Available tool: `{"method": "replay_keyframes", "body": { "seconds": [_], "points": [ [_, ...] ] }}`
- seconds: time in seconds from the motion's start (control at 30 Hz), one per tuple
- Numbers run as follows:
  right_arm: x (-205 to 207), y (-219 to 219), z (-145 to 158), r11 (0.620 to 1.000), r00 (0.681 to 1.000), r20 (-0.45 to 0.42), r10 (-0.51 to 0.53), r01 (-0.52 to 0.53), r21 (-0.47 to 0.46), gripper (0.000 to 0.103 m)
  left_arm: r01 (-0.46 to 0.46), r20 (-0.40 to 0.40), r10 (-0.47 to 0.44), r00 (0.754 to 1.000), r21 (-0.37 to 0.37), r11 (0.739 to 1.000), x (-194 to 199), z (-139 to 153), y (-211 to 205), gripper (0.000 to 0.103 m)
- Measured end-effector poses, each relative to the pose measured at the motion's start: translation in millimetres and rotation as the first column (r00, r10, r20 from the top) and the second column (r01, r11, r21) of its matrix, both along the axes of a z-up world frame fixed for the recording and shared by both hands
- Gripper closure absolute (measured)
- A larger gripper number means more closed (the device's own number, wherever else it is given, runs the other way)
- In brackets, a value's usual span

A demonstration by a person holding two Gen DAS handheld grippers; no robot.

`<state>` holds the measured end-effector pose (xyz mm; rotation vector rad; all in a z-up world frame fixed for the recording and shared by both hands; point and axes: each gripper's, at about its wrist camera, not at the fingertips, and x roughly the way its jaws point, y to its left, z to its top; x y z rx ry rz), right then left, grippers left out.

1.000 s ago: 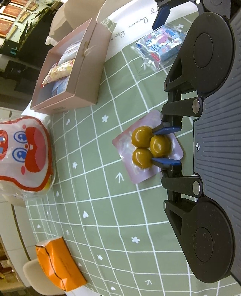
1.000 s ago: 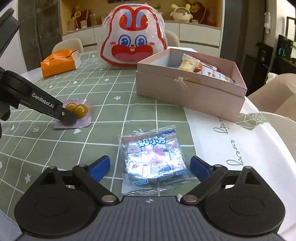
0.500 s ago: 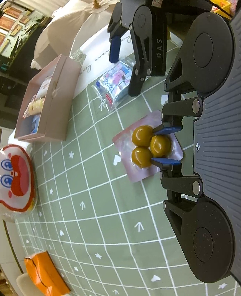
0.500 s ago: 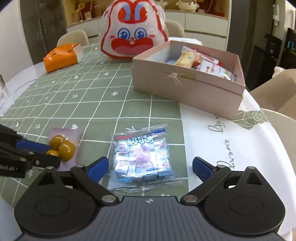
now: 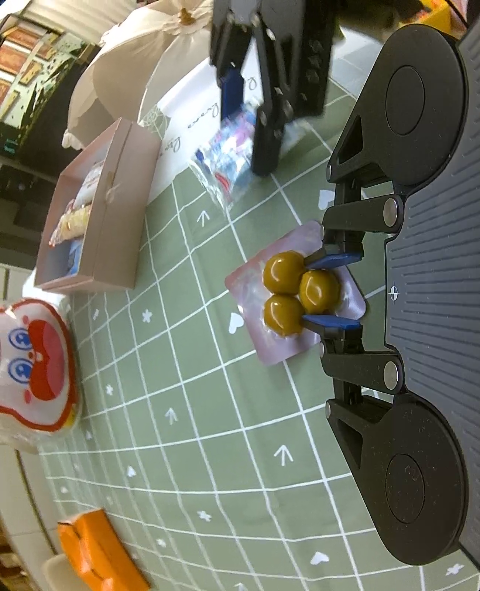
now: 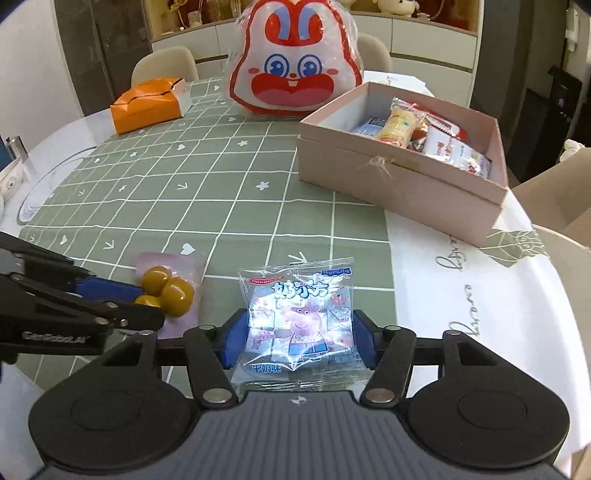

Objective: Organize snacks
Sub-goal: 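Carry both items over the pink box and open both grippers inside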

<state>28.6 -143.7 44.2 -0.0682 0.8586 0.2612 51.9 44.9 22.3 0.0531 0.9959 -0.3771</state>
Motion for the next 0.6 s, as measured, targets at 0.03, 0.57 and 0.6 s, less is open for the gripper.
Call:
{"method": "replay_keyframes", "body": {
  "seconds": [0.03, 0.57, 0.6],
  "points": [
    [-2, -3, 3, 1.0, 1.0, 0.003, -0.004, 0.004, -0.003, 0.044, 0.004, 0.019, -0.004, 1.0, 0.012, 1.0, -3, 0, -2, 0.072],
    [45, -79, 100, 0.994, 0.968, 0.23, -0.101, 0.105, -0.006, 0.044, 0.08, 0.36, 0.016, 0.933, -0.249, 0.965, 71, 107, -50, 0.073],
    [58, -82, 102, 0.994, 0.964, 0.243, -0.102, 0.109, -0.013, 0.044, 0.079, 0.362, 0.023, 0.932, -0.265, 0.961, 89, 111, -55, 0.073]
  ]
}}
